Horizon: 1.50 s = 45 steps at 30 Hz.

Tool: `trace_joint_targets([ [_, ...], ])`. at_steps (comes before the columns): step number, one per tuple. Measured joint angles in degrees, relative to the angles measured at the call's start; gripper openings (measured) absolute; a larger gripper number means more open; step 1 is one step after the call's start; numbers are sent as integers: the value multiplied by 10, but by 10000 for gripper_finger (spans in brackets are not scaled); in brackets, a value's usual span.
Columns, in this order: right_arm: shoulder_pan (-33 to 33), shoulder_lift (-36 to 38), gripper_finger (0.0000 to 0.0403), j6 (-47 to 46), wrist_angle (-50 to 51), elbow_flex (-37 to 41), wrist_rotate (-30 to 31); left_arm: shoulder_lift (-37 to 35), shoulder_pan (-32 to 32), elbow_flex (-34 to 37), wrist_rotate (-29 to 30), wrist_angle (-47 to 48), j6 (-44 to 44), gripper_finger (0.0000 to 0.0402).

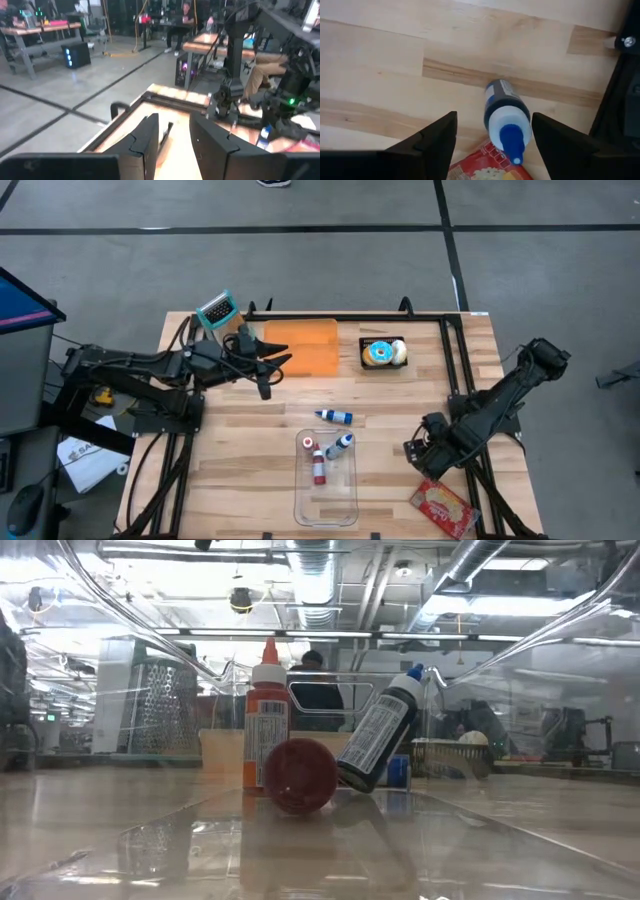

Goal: Pick & Place Food Item
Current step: Put the right blue food coloring bottle into the transparent bin

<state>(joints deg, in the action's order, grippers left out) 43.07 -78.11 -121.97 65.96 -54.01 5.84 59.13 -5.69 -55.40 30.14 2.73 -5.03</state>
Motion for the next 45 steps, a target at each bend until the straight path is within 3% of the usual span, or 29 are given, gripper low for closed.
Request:
trace_joint_targets([
  [14,4,0,197,-14,-2,18,-19,-38,-4,0,2,65,-17,104],
  [23,4,0,102,-15,-3,18,-29,-64,-4,0,4,120,-46,104],
  [30,-25,1,102,12,-4,8,21,-123,-17,0,16,281,-108,104],
  [34,-84,2,102,93,5,-19,84,-163,-38,8,32,412,-176,104],
  [37,-151,2,102,193,11,-52,130,-204,-55,56,32,429,-234,104],
  [42,-254,2,102,434,-57,-134,148,-267,-98,188,34,371,-338,104],
  [45,-272,1,102,548,-100,-199,99,-282,-135,281,33,226,-343,104],
])
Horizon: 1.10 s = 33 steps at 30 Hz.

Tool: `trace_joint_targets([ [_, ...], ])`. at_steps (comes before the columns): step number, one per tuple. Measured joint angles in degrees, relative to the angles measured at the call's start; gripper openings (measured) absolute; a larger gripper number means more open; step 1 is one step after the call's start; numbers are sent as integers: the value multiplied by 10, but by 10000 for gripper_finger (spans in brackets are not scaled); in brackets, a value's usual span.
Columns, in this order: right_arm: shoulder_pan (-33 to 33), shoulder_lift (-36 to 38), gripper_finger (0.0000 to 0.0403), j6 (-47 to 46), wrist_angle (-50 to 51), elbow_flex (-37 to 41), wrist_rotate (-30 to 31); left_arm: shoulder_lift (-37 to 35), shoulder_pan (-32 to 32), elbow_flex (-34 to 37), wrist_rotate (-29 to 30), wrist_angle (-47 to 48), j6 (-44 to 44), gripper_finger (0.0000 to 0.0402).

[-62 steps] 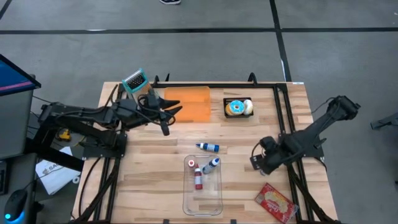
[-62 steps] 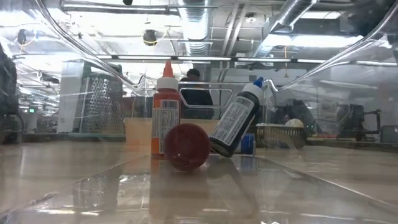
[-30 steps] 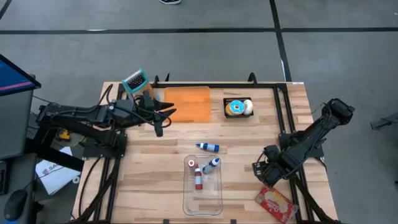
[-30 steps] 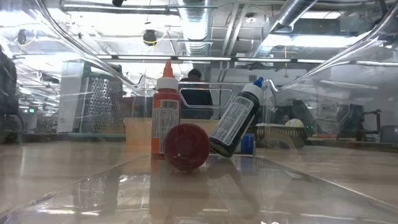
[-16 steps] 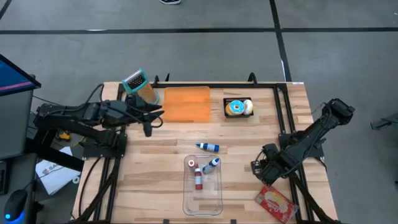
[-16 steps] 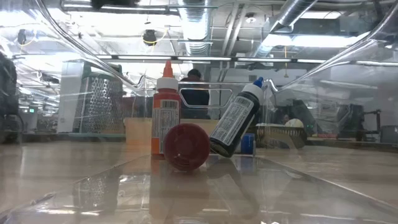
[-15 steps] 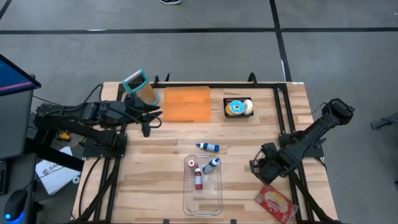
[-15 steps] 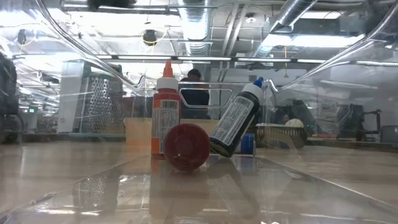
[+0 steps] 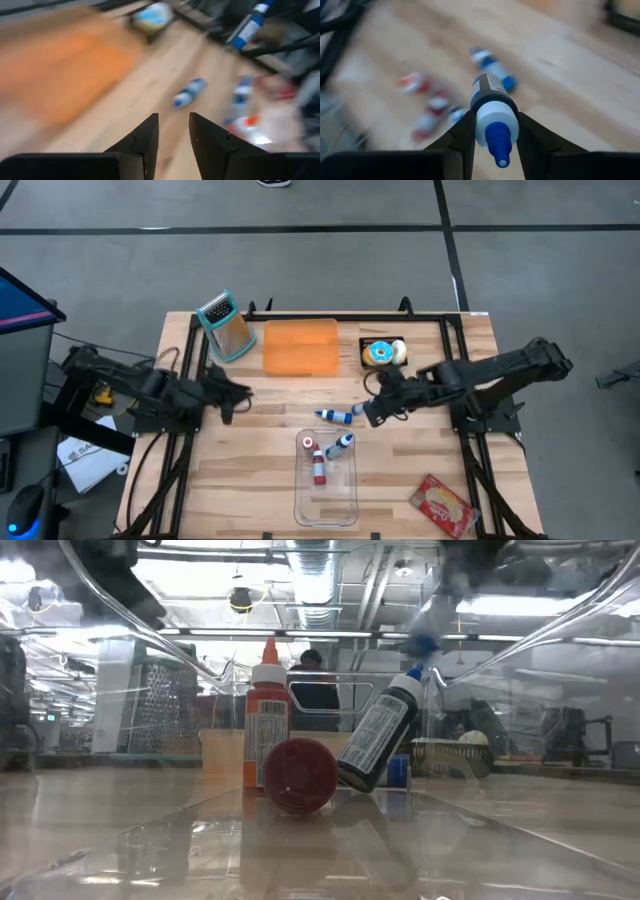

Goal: Pick & Place Food Item
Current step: Put the right blue food coloring bottle into the transparent bin

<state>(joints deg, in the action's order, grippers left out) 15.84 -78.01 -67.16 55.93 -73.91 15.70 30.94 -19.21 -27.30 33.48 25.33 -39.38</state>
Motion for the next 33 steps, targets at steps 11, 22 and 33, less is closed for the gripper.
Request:
trace_joint_targets([
  [11,38,-76,102,48,40,-133,-137,83,-16,156,53,-394,106,104],
  [22,42,-256,102,127,12,-207,-150,92,8,163,55,-427,139,104],
  [33,58,-342,102,142,-21,-206,-167,92,8,163,56,-434,151,104],
])
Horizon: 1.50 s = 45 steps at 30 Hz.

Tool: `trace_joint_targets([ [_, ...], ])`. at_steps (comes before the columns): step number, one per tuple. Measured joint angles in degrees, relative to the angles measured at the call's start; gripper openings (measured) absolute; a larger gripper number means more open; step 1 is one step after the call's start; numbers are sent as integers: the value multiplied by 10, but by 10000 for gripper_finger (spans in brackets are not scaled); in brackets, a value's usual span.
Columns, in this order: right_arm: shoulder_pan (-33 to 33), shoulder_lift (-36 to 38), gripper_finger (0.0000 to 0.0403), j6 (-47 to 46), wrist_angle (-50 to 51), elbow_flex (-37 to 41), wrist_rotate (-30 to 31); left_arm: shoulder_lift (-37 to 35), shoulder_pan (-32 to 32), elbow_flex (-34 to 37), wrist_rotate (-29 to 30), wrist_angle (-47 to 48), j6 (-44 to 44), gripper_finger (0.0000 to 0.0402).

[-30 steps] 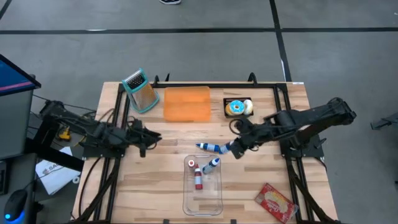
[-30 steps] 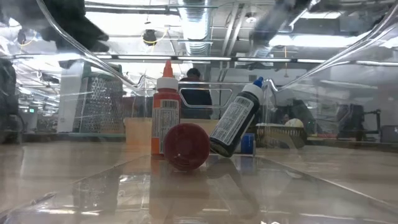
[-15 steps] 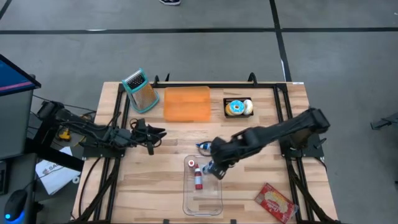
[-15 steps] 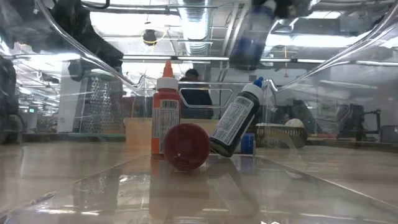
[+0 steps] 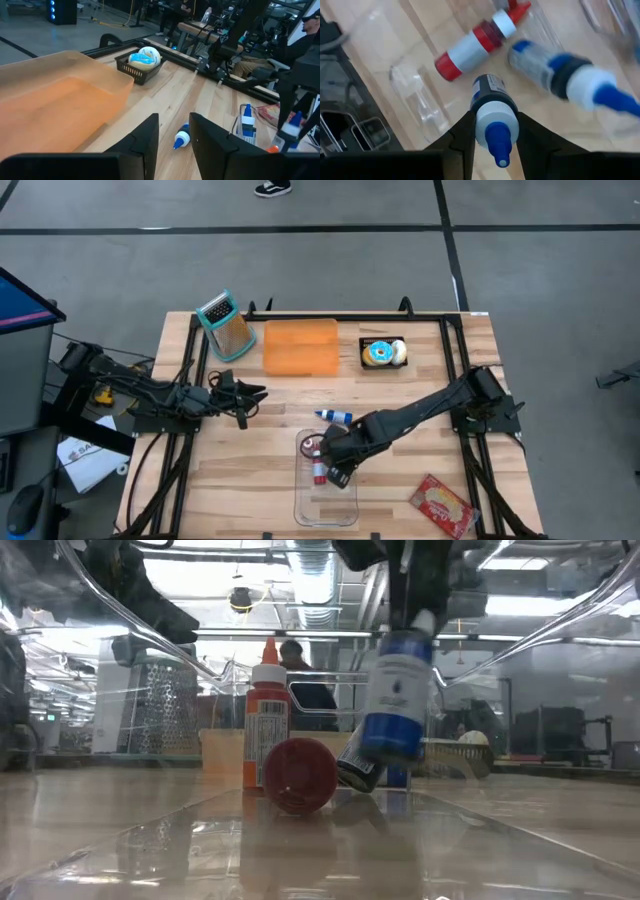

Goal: Pick & Place Food Item
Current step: Put the right blue food coloring bottle into the transparent bin, then put the blue food coloring bottle into the transparent bin

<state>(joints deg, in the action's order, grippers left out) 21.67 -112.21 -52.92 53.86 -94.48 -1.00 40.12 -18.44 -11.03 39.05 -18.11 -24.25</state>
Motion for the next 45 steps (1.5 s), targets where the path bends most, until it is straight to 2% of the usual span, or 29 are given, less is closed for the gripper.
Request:
trace_joint_targets([
  [4,-1,-3,111,20,-17,0,24,0,0,0,0,0,1,104],
  [6,-5,-3,148,20,-18,0,27,0,0,0,-6,-8,14,104],
  [9,-8,-2,223,19,-9,0,28,0,4,0,-57,-32,60,104],
  [11,-9,1,260,19,-5,0,27,0,23,1,-105,-23,79,104],
  [14,-8,9,288,19,-1,-1,25,0,81,21,-212,-27,82,104],
  [17,-8,16,292,23,10,-1,22,-1,165,42,-358,-59,71,100],
  [19,-9,23,289,25,18,-1,19,-15,219,51,-434,-68,71,93],
  [21,-12,27,287,25,14,-1,9,-33,263,59,-484,-65,73,84],
  [23,-12,33,285,22,26,0,7,-58,280,76,-506,-61,71,75],
  [26,-17,40,285,2,35,-1,8,-105,267,105,-509,-56,58,64],
  [29,-16,47,285,-11,41,-1,8,-155,233,106,-476,-2,60,56],
  [38,-38,51,285,44,36,-1,3,-294,95,105,-264,150,100,51],
  [40,-52,51,285,57,40,-1,-3,-297,72,105,-240,150,107,51],
  [45,-102,51,286,119,41,0,-3,-255,51,105,-234,150,78,52],
])
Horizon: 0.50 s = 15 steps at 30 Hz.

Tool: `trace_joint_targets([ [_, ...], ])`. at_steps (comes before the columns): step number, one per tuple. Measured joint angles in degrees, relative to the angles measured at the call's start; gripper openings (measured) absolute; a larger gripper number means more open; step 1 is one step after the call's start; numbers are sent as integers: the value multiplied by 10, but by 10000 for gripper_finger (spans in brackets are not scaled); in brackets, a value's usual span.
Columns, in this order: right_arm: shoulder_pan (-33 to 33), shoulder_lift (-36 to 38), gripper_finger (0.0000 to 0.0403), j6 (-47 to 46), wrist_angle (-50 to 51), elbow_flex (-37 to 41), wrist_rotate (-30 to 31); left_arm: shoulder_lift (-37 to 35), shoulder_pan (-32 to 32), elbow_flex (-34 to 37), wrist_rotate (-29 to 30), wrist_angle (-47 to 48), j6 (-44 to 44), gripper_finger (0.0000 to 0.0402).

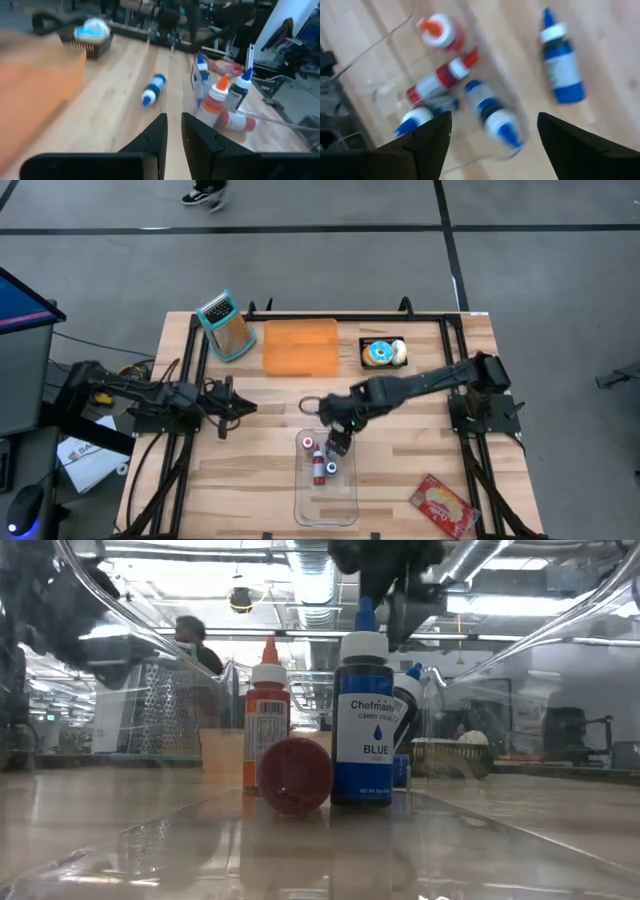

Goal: Pick & Place Food Item
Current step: Put the blue food coloring bottle into the transparent bin

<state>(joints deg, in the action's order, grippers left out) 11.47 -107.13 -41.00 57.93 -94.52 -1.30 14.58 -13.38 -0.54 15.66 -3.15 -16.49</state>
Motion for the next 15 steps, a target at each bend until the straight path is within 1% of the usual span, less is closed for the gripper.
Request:
trace_joint_targets([
  [3,-42,0,286,53,1,0,0,28,-1,0,0,0,-33,52],
  [7,-107,0,286,129,26,0,-3,60,-1,1,0,-8,-32,52],
  [12,-184,-21,286,219,32,2,-34,84,-1,1,0,-13,-31,52],
  [15,-201,-45,286,255,24,1,-56,92,-1,1,0,-15,-31,52],
])
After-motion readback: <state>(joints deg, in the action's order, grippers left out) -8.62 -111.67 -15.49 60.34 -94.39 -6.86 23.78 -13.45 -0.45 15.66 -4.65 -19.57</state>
